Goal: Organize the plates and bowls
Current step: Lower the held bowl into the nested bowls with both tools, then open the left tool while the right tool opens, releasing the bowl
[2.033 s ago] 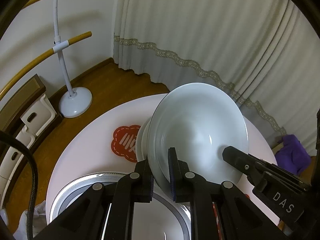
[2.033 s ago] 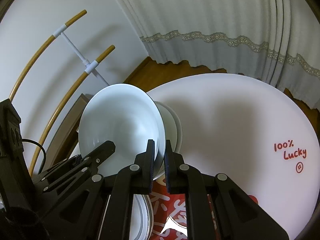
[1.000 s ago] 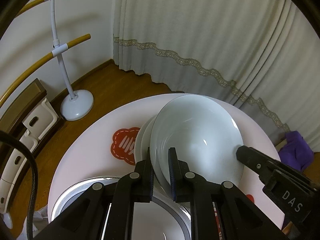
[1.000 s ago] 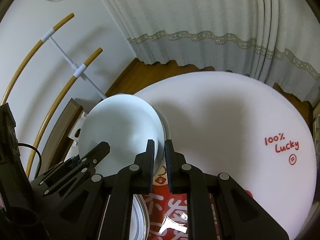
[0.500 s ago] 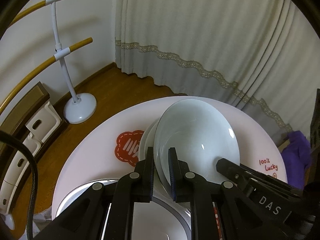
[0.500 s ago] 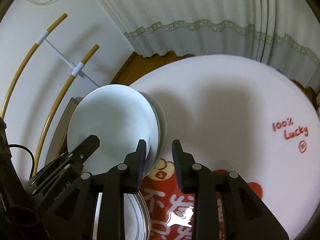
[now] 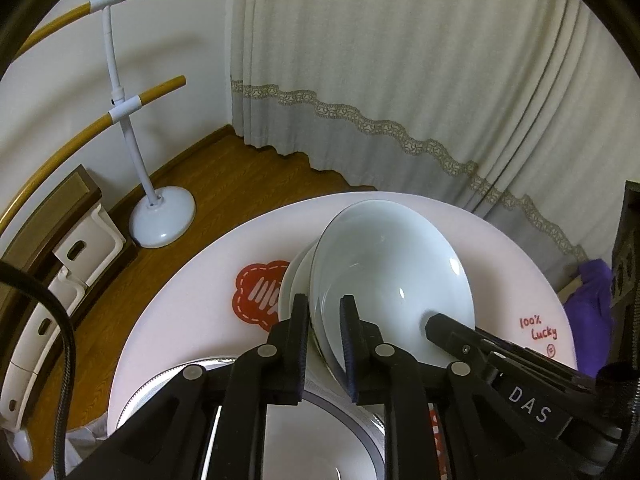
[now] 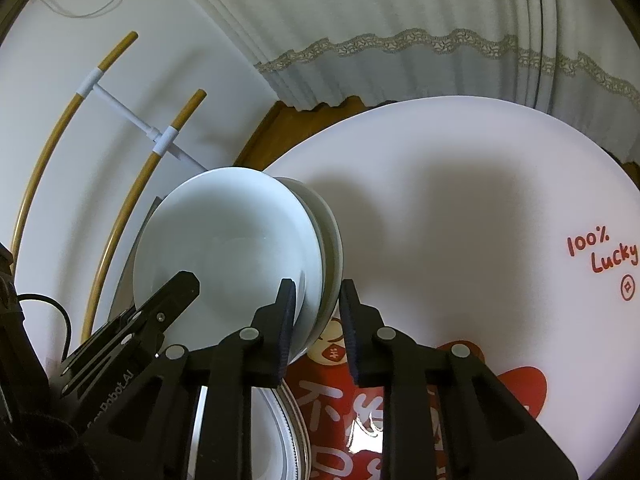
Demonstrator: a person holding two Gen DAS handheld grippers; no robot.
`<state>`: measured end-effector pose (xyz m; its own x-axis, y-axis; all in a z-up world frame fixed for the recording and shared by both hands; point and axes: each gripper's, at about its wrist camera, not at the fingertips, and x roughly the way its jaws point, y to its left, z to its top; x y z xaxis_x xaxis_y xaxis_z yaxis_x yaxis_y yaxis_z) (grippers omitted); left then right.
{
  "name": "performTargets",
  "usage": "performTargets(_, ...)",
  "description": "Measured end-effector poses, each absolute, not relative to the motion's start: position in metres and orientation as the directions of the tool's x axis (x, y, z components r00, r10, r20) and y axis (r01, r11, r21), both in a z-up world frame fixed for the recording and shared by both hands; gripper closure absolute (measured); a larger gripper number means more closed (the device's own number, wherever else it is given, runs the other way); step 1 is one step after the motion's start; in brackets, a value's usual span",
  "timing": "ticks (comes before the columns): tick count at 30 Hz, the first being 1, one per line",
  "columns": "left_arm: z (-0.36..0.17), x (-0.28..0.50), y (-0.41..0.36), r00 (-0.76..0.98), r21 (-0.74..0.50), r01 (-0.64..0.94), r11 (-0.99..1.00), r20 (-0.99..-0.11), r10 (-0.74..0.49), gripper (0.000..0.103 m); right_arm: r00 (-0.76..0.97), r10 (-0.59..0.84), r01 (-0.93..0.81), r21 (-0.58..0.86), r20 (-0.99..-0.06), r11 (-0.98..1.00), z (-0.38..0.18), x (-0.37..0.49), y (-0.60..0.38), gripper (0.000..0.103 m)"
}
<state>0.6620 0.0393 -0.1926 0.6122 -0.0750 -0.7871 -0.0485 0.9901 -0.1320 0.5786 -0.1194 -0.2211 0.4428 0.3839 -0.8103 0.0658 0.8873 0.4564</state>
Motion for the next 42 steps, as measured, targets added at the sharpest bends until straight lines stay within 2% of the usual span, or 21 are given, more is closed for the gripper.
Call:
performTargets(10, -0.181, 0.646, 0.039, 0.637, -0.091, -0.055, 0.994, -0.77, -0.035, 0.085, 0.443, 0.384, 0.061, 0.454, -0.81, 0.889, -0.22, 0.578, -0.118, 0.083)
performTargets(15, -0.179, 0.636, 0.036, 0.646, -0.066, -0.071, 0.995, -0.763, -0.004, 0.069, 0.443, 0.381, 0.063, 0.452, -0.811, 0.89, -0.22, 0.577, -0.117, 0.083)
performTargets(21, -0.18, 0.628, 0.033, 0.646, -0.042, -0.08, 0.996, -0.763, 0.02, 0.062, 0.444, 0.381, 0.063, 0.453, -0.811, 0.889, -0.219, 0.577, -0.117, 0.083)
performTargets(24, -0.178, 0.625, 0.036, 0.647, -0.038, -0.09, 0.995, -0.762, 0.029, 0.053, 0.444, 0.381, 0.063, 0.452, -0.811, 0.89, -0.219, 0.577, -0.117, 0.083)
performTargets(31, -0.177, 0.624, 0.046, 0.637, -0.059, -0.09, 0.994, -0.771, 0.012, 0.046, 0.447, 0.369, 0.064, 0.441, -0.815, 0.895, -0.218, 0.577, -0.115, 0.082)
performTargets(42, -0.179, 0.629, 0.053, 0.63, -0.057, -0.098, 0.994, -0.777, 0.017, 0.042, 0.456, 0.346, 0.059, 0.416, -0.82, 0.908, -0.215, 0.575, -0.115, 0.081)
